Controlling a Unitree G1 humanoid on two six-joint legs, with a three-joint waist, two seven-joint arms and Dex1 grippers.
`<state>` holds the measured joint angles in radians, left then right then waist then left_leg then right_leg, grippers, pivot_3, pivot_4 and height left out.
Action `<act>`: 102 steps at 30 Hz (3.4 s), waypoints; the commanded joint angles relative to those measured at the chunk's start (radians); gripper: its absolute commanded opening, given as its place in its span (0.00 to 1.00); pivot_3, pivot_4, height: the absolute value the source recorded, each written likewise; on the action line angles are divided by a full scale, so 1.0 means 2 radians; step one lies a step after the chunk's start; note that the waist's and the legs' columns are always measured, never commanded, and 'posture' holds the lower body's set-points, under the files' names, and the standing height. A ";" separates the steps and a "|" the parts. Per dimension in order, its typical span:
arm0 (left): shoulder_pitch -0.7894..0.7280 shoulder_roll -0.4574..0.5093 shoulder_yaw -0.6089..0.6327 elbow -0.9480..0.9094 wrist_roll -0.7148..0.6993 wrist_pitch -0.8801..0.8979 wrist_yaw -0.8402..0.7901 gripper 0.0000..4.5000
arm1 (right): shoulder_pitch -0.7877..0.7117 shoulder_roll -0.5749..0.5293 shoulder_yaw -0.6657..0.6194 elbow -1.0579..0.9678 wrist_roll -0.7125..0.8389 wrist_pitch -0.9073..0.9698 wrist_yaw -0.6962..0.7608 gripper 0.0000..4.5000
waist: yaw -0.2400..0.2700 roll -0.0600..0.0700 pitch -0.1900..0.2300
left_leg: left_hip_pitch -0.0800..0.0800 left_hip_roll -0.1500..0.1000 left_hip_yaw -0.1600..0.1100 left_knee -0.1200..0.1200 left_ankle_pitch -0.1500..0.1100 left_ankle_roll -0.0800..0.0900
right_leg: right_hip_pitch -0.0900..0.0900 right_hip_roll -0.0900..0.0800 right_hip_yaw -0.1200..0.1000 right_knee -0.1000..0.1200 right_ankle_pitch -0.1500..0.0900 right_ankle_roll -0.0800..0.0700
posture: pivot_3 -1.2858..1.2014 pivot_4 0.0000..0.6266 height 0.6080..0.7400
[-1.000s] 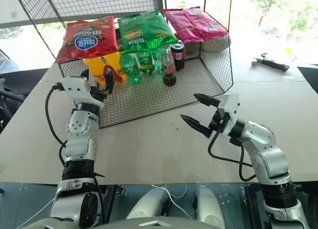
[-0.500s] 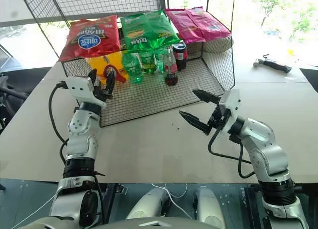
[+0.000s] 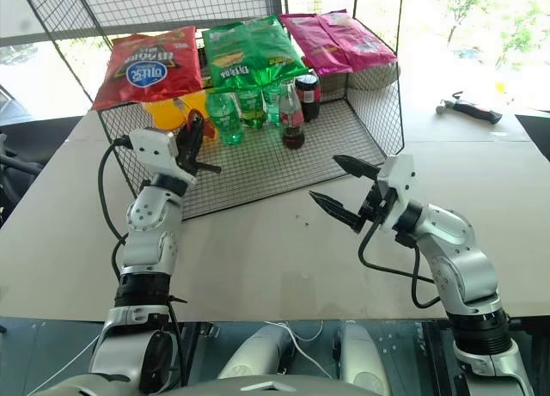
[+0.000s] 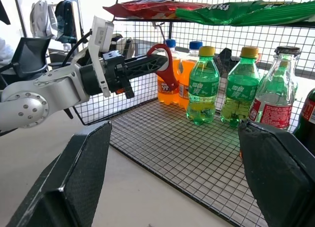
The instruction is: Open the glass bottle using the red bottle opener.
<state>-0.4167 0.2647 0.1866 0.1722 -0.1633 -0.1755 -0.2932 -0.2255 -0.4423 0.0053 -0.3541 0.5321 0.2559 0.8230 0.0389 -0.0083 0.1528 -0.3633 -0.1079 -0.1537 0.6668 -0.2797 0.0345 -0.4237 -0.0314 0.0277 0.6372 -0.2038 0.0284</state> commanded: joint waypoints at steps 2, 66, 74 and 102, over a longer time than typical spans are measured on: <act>0.015 -0.018 0.000 -0.063 -0.029 0.019 0.008 0.02 | -0.001 0.000 -0.002 -0.020 0.000 -0.012 0.001 0.92 | 0.000 0.000 0.000 | 0.000 0.000 0.000 0.000 0.000 0.000 | 0.000 0.000 0.000 0.000 0.000 0.000 | 0.52 0.24 0.96; -0.011 -0.022 -0.054 -0.105 -0.410 0.456 -0.271 0.02 | -0.175 -0.068 0.059 0.018 0.195 0.437 0.058 0.92 | -0.012 0.000 0.001 | -0.009 0.000 0.002 0.001 -0.001 0.002 | -0.008 0.000 0.002 -0.002 0.000 0.000 | 0.52 0.24 0.96; -0.009 -0.025 -0.051 -0.107 -0.404 0.455 -0.272 0.00 | -0.188 -0.047 0.053 0.030 0.196 0.442 0.046 0.66 | -0.012 0.000 0.000 | -0.009 0.000 0.003 0.001 -0.001 0.002 | -0.009 0.000 0.002 -0.001 0.000 0.000 | 0.52 0.24 0.96; 0.013 -0.037 -0.034 -0.125 -0.406 0.437 -0.256 0.78 | -0.163 -0.055 0.023 0.028 0.202 0.450 0.039 0.00 | -0.012 -0.001 0.000 | -0.009 0.000 0.004 0.001 -0.001 0.002 | -0.010 0.000 0.004 0.001 0.000 0.000 | 0.52 0.24 0.96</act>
<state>-0.3843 0.2007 0.0932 -0.0661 -0.9794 0.7335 -0.8186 -0.5563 -0.5435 0.0796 -0.2615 0.9114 1.1693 0.8941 0.0143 -0.0094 0.1532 -0.3813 -0.1075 -0.1449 0.6697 -0.2818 0.0387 -0.4432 -0.0312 0.0354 0.6397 -0.2033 0.0283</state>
